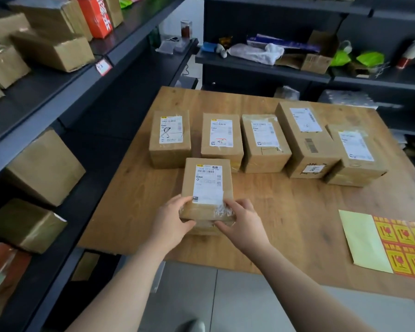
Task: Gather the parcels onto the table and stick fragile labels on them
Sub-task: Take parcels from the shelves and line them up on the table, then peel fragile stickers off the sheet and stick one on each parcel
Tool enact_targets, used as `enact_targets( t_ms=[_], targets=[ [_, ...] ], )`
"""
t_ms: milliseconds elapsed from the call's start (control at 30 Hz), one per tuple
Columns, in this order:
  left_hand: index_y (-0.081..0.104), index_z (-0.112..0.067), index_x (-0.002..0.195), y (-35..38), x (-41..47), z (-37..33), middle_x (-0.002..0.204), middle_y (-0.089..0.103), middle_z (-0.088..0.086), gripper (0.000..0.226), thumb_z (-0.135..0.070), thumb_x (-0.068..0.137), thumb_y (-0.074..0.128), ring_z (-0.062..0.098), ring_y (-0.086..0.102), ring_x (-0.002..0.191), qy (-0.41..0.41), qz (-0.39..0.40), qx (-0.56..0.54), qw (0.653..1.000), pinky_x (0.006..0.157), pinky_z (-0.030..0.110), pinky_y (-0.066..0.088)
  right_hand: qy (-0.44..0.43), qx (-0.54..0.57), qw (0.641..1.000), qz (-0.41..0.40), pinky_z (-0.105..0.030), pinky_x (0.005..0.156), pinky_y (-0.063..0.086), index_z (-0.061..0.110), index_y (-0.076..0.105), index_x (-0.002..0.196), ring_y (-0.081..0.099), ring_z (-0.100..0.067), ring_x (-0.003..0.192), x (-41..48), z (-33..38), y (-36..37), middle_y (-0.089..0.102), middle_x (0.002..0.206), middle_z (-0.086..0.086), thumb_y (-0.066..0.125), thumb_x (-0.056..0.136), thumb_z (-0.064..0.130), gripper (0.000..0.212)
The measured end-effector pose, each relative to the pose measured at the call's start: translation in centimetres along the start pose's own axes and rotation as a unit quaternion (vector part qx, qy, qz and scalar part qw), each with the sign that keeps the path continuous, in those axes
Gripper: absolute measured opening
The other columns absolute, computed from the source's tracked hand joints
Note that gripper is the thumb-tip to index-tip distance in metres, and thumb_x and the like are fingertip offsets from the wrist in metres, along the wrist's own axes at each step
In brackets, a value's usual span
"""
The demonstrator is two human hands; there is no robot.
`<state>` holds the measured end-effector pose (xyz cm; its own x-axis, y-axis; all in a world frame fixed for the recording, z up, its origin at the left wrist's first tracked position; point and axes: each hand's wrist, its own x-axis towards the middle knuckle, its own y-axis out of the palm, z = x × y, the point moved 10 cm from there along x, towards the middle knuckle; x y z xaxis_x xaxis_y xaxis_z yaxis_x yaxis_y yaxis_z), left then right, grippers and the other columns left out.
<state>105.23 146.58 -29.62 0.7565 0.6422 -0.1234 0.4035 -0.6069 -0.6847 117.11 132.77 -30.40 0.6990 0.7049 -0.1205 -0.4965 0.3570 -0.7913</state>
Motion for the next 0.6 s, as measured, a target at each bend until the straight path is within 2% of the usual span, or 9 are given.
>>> enact_targets(
  t_ms=[100, 200, 333, 467, 600],
  targets=[
    [0.05, -0.021, 0.135, 0.4, 0.2, 0.7, 0.142, 0.046, -0.003, 0.062, -0.011, 0.078, 0.074, 0.013, 0.043, 0.129, 0.006, 0.014, 0.027, 1.0, 0.096, 0.011, 0.025, 0.01, -0.023, 1.0, 0.017, -0.029, 0.086, 0.052, 0.027, 0.041, 0.139, 0.058, -0.018, 0.102, 0.3, -0.2, 1.4, 0.041, 0.128, 0.002, 0.067, 0.082, 0.045, 0.066],
    [0.045, -0.024, 0.139, 1.0, 0.3, 1.5, 0.148, 0.039, -0.001, 0.065, -0.018, 0.081, 0.072, 0.017, 0.038, 0.134, 0.012, 0.032, 0.046, 0.998, 0.105, 0.023, 0.029, 0.008, -0.044, 0.999, 0.023, -0.03, 0.085, 0.053, 0.028, 0.038, 0.141, 0.059, -0.019, 0.101, 0.2, -0.3, 2.0, 0.041, 0.129, 0.001, 0.064, 0.084, 0.047, 0.065],
    [0.038, -0.025, 0.143, 0.7, -0.2, 0.8, 0.152, 0.029, -0.001, 0.064, -0.029, 0.086, 0.066, 0.02, 0.034, 0.136, 0.036, 0.022, 0.089, 0.995, 0.107, 0.033, 0.034, -0.027, -0.098, 0.995, 0.0, -0.029, 0.082, 0.053, 0.03, 0.039, 0.138, 0.058, -0.018, 0.103, -0.4, 0.3, 0.9, 0.043, 0.131, 0.001, 0.059, 0.086, 0.051, 0.059],
    [0.044, -0.019, 0.14, 0.1, -0.6, -2.2, 0.146, 0.04, 0.0, 0.054, -0.034, 0.09, 0.058, 0.02, 0.037, 0.131, 0.104, -0.03, 0.168, 0.98, 0.107, 0.036, 0.036, -0.046, -0.142, 0.988, -0.05, -0.032, 0.104, 0.037, 0.022, 0.041, 0.142, 0.043, -0.022, 0.13, -1.9, 0.3, -1.8, 0.041, 0.146, -0.002, 0.053, 0.091, 0.049, 0.058],
    [0.049, -0.019, 0.136, 2.2, -1.2, -6.0, 0.142, 0.046, -0.001, 0.049, -0.036, 0.091, 0.055, 0.019, 0.04, 0.13, 0.162, -0.023, 0.202, 0.966, 0.109, 0.035, 0.031, -0.03, -0.16, 0.983, -0.09, -0.03, 0.111, 0.028, 0.021, 0.041, 0.143, 0.035, -0.019, 0.137, -4.4, -1.4, -4.7, 0.04, 0.149, 0.001, 0.049, 0.094, 0.048, 0.057]
  ],
)
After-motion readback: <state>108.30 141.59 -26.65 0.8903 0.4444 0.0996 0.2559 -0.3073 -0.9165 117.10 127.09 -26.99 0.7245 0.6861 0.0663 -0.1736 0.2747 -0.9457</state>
